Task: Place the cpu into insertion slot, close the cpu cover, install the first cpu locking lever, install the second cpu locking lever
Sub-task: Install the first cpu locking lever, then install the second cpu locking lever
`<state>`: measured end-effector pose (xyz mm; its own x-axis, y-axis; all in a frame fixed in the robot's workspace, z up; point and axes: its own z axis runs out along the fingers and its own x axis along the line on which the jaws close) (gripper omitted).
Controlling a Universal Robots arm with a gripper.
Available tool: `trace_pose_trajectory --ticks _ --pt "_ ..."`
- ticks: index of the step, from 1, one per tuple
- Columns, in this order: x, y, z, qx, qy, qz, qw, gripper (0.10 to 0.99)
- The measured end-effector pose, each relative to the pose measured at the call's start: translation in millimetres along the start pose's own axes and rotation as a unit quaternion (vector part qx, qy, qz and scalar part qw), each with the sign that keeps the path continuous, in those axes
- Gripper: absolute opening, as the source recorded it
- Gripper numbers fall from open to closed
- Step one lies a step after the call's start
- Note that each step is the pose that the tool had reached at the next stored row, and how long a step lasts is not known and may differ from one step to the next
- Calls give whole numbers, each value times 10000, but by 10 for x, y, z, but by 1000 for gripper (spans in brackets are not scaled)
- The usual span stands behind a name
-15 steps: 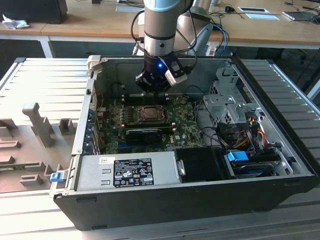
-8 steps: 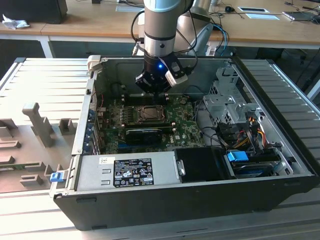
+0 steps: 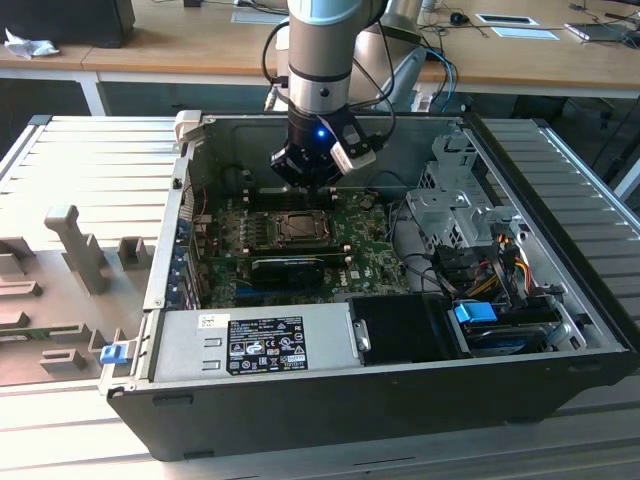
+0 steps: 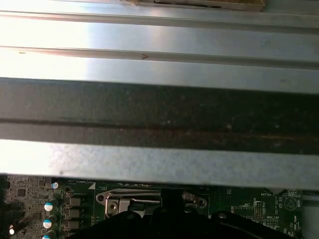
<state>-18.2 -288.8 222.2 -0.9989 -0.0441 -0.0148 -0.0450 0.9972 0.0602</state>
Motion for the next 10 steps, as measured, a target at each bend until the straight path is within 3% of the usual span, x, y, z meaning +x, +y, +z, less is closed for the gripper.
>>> trace_pose_trajectory --ticks 6,10 --pt "1 -19 -2 0 0 -1 10000 106" --pt "4 -86 -5 1 0 0 10000 106"
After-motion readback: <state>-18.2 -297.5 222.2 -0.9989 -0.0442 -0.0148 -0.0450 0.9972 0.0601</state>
